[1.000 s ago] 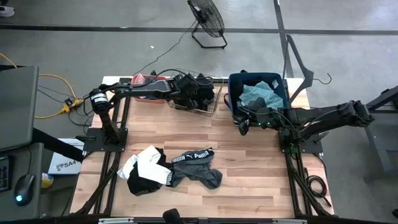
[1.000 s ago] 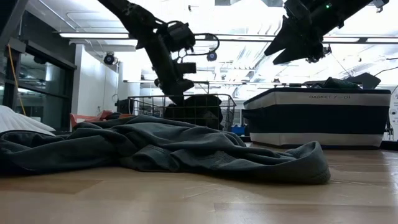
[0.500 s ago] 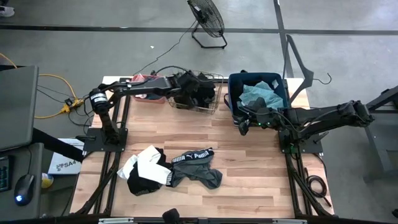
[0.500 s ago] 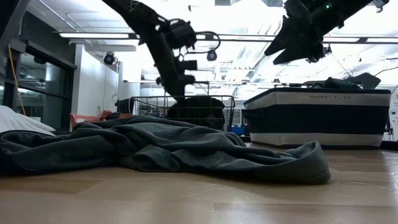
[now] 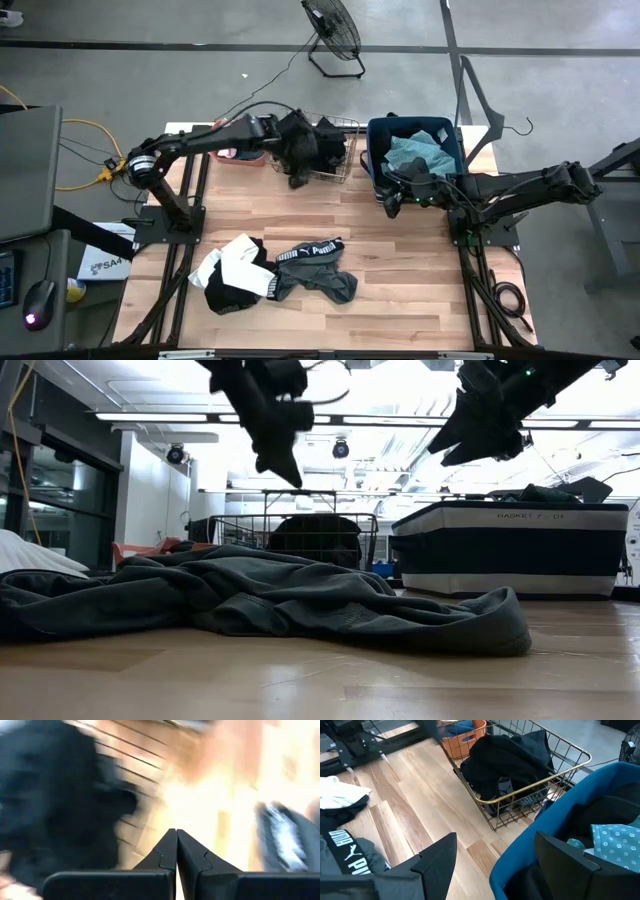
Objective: Pick & Place Cloths
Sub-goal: Put the gray boxer into the gold wire basket
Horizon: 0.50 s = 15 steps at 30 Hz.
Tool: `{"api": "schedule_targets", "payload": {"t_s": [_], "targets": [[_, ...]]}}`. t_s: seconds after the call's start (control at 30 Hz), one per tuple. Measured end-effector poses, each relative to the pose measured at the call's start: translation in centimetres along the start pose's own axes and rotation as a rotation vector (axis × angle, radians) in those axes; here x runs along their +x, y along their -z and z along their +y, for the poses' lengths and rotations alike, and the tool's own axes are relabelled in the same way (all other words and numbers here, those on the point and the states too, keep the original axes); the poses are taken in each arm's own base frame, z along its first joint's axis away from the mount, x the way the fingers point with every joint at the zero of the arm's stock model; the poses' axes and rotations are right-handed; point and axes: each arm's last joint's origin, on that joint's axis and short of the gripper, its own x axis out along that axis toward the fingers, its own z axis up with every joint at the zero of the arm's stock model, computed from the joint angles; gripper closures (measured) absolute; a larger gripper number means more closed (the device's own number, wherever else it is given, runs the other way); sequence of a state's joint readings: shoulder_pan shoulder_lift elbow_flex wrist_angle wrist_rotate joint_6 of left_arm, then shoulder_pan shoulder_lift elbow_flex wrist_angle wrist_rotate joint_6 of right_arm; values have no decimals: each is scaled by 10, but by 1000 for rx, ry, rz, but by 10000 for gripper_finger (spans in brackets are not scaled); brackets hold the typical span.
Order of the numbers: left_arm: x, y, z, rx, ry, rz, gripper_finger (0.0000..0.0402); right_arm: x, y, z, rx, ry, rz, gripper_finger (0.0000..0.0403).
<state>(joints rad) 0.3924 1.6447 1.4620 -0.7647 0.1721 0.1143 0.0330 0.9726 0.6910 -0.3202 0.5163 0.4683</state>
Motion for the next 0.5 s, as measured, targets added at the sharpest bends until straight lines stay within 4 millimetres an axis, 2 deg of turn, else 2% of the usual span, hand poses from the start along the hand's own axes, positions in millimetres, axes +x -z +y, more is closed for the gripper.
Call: {"api": "schedule_targets", "payload": {"t_s": [0.3, 0.5], "targets": [[-3, 18, -66, 302, 182, 178, 401, 0, 0, 0, 2, 0, -1, 144], [11, 28, -100, 408, 243, 214, 401, 0, 0, 0, 6, -1, -1, 144]]}}
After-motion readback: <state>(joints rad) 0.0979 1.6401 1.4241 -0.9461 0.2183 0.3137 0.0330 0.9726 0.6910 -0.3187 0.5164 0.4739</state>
